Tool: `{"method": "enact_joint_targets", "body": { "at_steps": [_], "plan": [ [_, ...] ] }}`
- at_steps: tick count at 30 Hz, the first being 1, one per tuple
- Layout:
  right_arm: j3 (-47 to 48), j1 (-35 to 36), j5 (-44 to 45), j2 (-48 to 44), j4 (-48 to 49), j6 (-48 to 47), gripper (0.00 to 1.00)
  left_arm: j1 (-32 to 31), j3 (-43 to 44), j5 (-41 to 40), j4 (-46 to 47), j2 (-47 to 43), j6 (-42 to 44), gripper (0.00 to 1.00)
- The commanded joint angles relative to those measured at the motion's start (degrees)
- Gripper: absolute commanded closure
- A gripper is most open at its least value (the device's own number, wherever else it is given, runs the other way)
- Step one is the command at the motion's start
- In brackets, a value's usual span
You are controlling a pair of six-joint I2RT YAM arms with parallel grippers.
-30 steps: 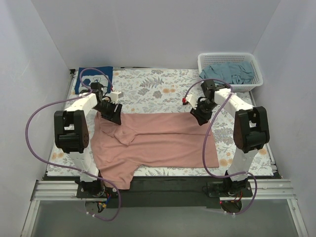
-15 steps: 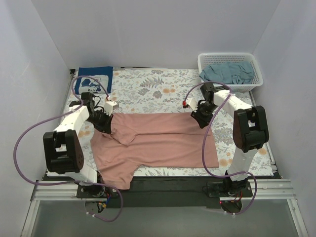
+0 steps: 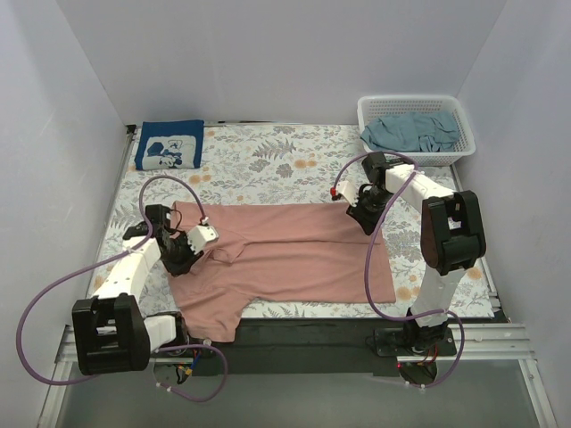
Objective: Fold and stack the t-shirts
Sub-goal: Fold the tshirt
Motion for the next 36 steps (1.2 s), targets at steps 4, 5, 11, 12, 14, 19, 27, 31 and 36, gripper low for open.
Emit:
{"method": "enact_joint_targets", "body": {
  "at_steps": [4, 5, 11, 12, 14, 19, 27, 31, 36],
  "plan": [
    [-0.2, 0.0, 0.8, -0.3, -1.0, -1.3, 0.67, 3.1, 2.3, -1.8, 5.0, -0.4, 3.3, 0.69],
    [-0.2, 0.0, 0.9, -0.1, -1.0, -1.2, 0.66, 3.7, 3.5, -0.3, 4.2, 0.0, 2.0, 0.69],
    [0.4, -0.1, 0.6, -0.6, -1.3, -0.8, 0.67, 3.8, 15.4, 17.4, -6.0, 2.9, 1.4, 0.54],
    [0.8, 0.0, 0.3, -0.7, -1.3, -0.3, 0.67, 1.7, 15.6, 17.6, -5.4, 3.3, -0.8, 0.54],
    [1.4, 0.0, -0.5, -0.9, -1.3, 0.1, 0.67, -0.5, 16.0, 17.0, -4.0, 3.9, -1.6, 0.53],
    [1.8, 0.0, -0.5, -0.7, -1.5, 0.4, 0.67, -8.2, 16.3, 17.2, -2.7, 7.0, 0.9, 0.51],
    [2.0, -0.1, -0.4, -0.7, -2.0, 0.5, 0.66, -13.9, 17.0, 13.2, -1.4, 13.2, 11.9, 0.46],
    [2.1, -0.1, -0.4, -0.7, -2.1, 0.4, 0.66, -14.3, 18.2, 8.1, -0.6, 18.0, 11.0, 0.44],
    [2.1, 0.0, -0.4, -0.5, -2.2, 0.4, 0.66, -15.0, 17.1, 5.0, 1.4, 19.4, 9.8, 0.54]
  ]
}}
